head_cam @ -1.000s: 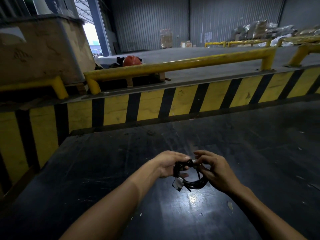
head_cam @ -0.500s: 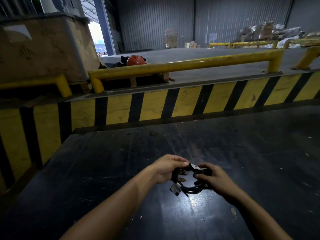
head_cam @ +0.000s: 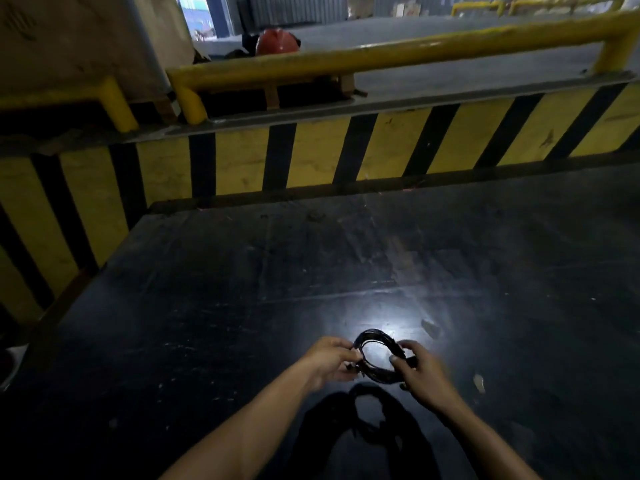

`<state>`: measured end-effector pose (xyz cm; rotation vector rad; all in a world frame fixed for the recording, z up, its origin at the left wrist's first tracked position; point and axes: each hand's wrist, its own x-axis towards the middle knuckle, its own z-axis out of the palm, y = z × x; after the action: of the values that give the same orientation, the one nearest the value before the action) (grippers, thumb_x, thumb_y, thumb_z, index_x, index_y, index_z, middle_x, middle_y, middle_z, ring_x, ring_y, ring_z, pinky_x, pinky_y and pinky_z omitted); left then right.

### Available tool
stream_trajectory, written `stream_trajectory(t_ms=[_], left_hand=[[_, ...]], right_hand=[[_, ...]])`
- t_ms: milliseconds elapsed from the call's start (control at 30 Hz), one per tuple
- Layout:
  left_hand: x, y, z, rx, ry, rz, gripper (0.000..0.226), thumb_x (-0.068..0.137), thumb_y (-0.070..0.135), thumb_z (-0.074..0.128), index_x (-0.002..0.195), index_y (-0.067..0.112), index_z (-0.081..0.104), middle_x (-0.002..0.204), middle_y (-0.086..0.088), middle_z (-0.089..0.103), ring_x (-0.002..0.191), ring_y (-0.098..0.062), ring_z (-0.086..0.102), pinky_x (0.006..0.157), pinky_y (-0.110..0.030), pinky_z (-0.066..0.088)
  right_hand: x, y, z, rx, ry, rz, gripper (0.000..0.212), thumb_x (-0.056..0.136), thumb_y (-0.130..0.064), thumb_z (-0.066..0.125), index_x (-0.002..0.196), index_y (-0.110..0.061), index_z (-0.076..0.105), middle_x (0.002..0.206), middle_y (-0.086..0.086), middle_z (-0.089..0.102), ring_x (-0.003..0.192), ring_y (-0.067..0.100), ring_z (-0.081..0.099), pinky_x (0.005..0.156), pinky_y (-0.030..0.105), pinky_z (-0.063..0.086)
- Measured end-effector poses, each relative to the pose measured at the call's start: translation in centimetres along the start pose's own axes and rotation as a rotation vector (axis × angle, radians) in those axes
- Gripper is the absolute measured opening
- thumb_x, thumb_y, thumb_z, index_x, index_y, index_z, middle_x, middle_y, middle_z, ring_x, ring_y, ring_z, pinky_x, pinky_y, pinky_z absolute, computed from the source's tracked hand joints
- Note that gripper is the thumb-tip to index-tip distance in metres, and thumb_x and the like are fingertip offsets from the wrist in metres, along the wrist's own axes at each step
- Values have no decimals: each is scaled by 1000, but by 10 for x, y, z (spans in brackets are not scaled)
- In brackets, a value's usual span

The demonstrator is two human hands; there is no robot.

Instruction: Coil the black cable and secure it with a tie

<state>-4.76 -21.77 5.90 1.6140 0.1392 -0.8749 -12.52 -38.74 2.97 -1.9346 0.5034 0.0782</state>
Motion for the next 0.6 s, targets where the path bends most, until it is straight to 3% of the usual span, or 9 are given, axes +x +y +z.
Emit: stream_trajectory(t_ms=[167, 300, 400, 467, 600], left_hand=[[35, -24, -10, 76, 109, -81, 15, 86, -1, 60, 80, 13, 59, 75, -3, 60, 65, -12, 58, 59, -23, 55], [59, -24, -17, 212, 232, -28, 15, 87, 6, 61, 79, 19, 58, 70, 3, 57, 63, -7, 53, 58, -21, 46], [72, -23, -23, 339, 332, 56, 5, 85, 9, 64, 86, 13, 66, 68, 7, 57, 64, -7, 52, 55, -17, 42], [75, -24, -25, 447, 355, 83, 9, 85, 11, 64, 93, 8, 68, 77, 1, 65, 74, -13, 58, 57, -15, 42], [71, -29, -26, 618, 410, 89, 27, 86, 19, 64, 108, 3, 64, 110, -13, 68, 103, -26, 63, 82, -28, 47]], right_hand=[[21, 13, 29, -208, -82, 47, 42, 87, -24, 62, 125, -10, 52, 115, 16, 68, 102, 29, 65, 84, 30, 48], [46, 8, 42, -226, -119, 46, 47, 89, -21, 60, 131, -6, 45, 125, 17, 63, 112, 31, 61, 88, 29, 45], [66, 5, 46, -258, -127, 64, 50, 89, -21, 60, 133, -6, 44, 128, 18, 61, 115, 31, 58, 91, 31, 44], [72, 5, 49, -311, -147, 66, 52, 88, -22, 61, 134, -6, 43, 130, 19, 58, 116, 32, 56, 93, 32, 43], [72, 4, 51, -339, -190, 90, 63, 90, -33, 58, 140, -4, 34, 138, 23, 48, 123, 34, 50, 99, 37, 41]])
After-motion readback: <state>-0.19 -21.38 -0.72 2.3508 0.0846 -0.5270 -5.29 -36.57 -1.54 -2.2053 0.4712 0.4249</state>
